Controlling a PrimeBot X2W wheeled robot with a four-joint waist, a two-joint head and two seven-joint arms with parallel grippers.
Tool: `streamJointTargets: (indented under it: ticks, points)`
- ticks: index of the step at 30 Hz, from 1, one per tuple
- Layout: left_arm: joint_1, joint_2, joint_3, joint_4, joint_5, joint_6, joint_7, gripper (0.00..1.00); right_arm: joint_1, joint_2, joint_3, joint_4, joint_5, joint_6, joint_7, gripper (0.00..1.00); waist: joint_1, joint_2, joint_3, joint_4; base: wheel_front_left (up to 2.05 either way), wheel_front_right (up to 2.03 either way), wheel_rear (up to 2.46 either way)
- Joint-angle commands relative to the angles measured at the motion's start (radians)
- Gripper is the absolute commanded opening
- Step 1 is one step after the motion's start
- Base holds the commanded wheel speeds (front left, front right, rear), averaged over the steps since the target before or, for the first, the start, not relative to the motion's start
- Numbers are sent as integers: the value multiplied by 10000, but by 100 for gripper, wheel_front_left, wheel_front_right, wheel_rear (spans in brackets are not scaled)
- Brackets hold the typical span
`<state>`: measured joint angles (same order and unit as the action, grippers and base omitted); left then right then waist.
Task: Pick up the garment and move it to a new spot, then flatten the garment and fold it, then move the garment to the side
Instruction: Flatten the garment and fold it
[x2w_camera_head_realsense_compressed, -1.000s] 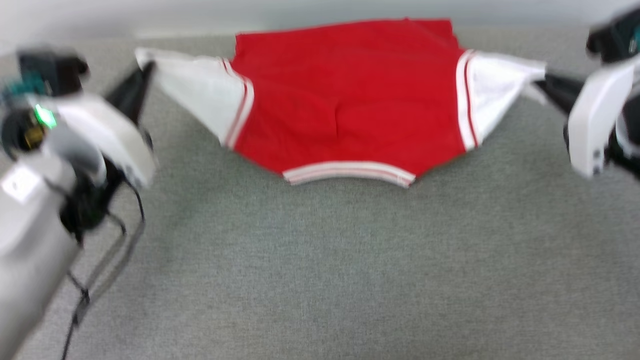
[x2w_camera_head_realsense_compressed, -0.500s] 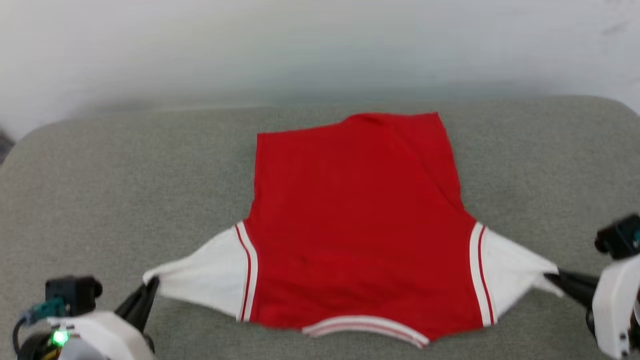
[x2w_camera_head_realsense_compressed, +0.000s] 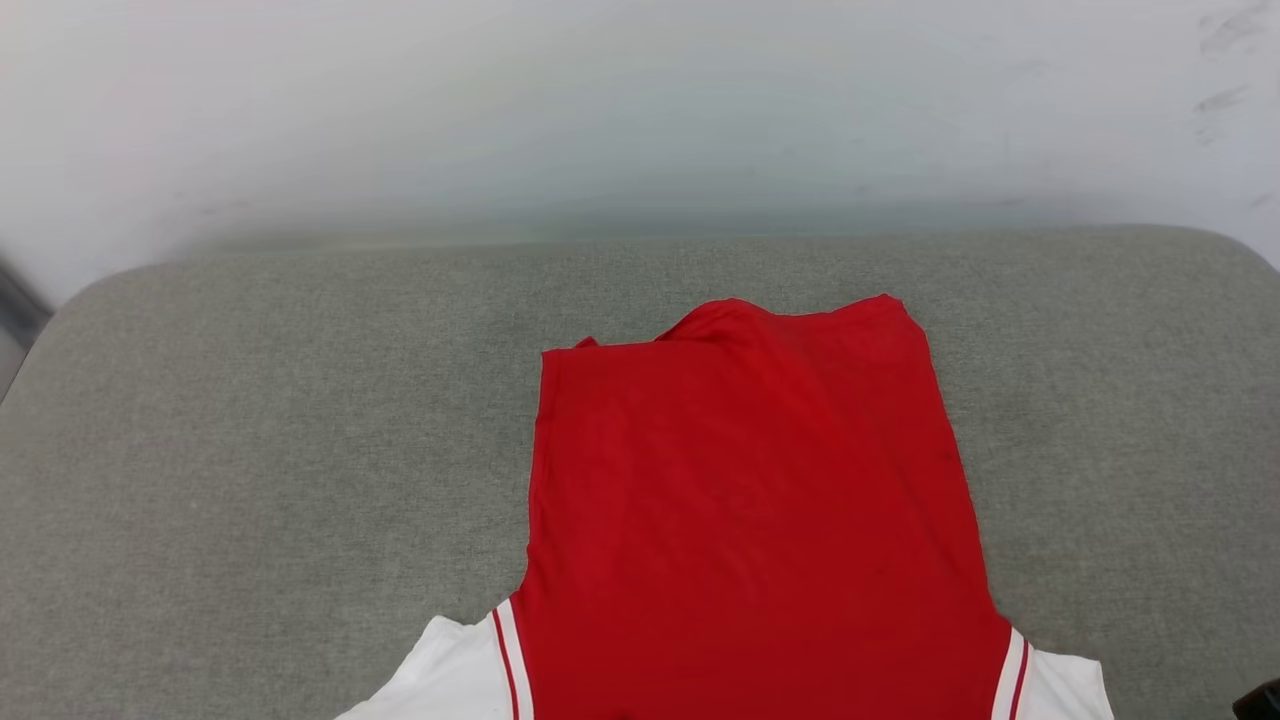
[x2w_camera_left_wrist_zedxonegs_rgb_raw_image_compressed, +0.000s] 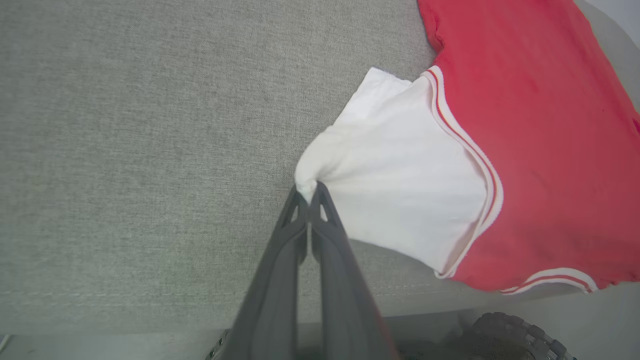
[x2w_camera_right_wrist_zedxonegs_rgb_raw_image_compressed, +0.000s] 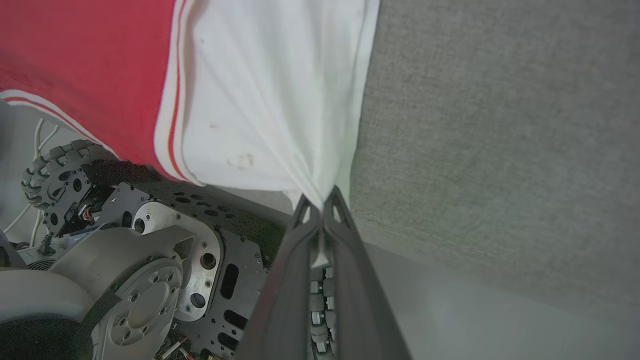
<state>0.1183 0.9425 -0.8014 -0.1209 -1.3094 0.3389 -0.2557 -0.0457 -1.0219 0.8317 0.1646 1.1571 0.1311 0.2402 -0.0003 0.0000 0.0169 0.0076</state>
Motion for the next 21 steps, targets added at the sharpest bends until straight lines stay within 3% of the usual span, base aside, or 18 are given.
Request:
streamJointTargets:
  ticks: [1, 4, 5, 6, 14, 17, 21]
  points:
    - [56, -22, 29, 6, 106, 48, -52, 0, 187, 96, -301, 4, -85, -7, 44, 0, 3, 0, 65, 31, 0, 0, 0]
    - [-77, -179, 28, -30, 251, 18, -58, 0, 418, 333, -773, 23, -343, -7, 276, 0, 3, 0, 131, 75, 0, 0, 0]
    - [-178, -218, 21, -40, 334, 15, -61, 0, 413, 399, -969, 10, -447, -7, 383, 45, 3, 0, 155, 94, 0, 0, 0]
    - [-268, -264, 13, -53, 402, 16, -62, 0, 351, 426, -1185, -76, -594, -7, 447, 100, 3, 0, 193, 112, 0, 0, 0]
    - [-1063, -529, -26, -314, 1137, 155, -46, 0, -862, 98, -3661, -1342, -1561, -6, 1134, 100, 3, 0, 725, 564, 0, 0, 0]
    - [-1453, -596, -18, -491, 1446, 209, -23, 0, -1827, -118, -4521, -1947, -2003, -6, 1974, 100, 3, 0, 1173, 856, 0, 0, 0]
    - [-2105, -753, -16, -679, 1875, 179, 8, 0, -3634, -146, -5096, -2372, -2343, -6, 3859, 100, 3, 0, 2009, 1313, 0, 0, 0]
